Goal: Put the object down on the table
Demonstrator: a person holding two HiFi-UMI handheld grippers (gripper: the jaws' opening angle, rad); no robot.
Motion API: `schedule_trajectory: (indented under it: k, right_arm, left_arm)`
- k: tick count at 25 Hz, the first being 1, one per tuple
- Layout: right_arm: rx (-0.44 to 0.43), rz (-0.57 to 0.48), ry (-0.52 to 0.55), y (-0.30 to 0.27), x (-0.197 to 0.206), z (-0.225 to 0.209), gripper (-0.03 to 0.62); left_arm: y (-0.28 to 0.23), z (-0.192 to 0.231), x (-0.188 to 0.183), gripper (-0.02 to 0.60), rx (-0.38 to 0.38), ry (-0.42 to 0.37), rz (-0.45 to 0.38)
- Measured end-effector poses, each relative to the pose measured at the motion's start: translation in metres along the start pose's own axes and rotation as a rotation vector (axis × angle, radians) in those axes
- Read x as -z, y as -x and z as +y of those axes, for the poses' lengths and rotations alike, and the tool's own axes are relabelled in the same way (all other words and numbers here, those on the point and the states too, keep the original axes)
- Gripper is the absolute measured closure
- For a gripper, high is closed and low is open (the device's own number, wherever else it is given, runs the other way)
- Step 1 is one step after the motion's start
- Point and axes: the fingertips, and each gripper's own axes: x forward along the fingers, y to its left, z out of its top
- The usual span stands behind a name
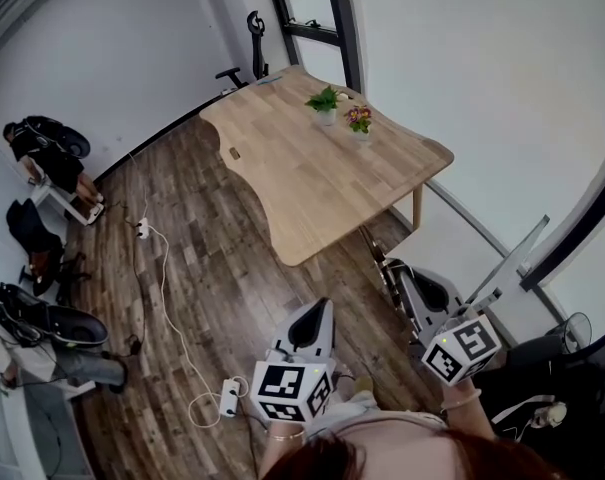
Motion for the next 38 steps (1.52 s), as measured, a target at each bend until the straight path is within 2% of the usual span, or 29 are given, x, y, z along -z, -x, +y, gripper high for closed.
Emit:
schedule_trajectory:
  k: [11, 20, 27, 38]
  right_arm:
    - [-0.002, -0.005, 0.024, -0.059, 0.001, -0.002, 0.592]
    - [-0.016, -0.006, 0.029, -0.078, 0.003, 0.000, 0.592]
    - [-0.003, 0.000, 0.005, -0.098, 0.011, -0.022, 0.592]
    - [-0.005, 0.007, -0.002, -0.144, 0.008, -0.075, 0.592]
  left_arm:
    - [-0.030, 0.052, -0.017, 0.580, 0.005, 0.005, -0.028]
    - [-0.039, 0.069, -0.019, 0.580, -0.001, 0.024, -0.037]
    - [-0.062, 0.078, -0.019, 0.580, -0.006, 0.021, -0.026]
    - [-0.130, 0.089, -0.044, 0.580, 0.005, 0.001, -0.032]
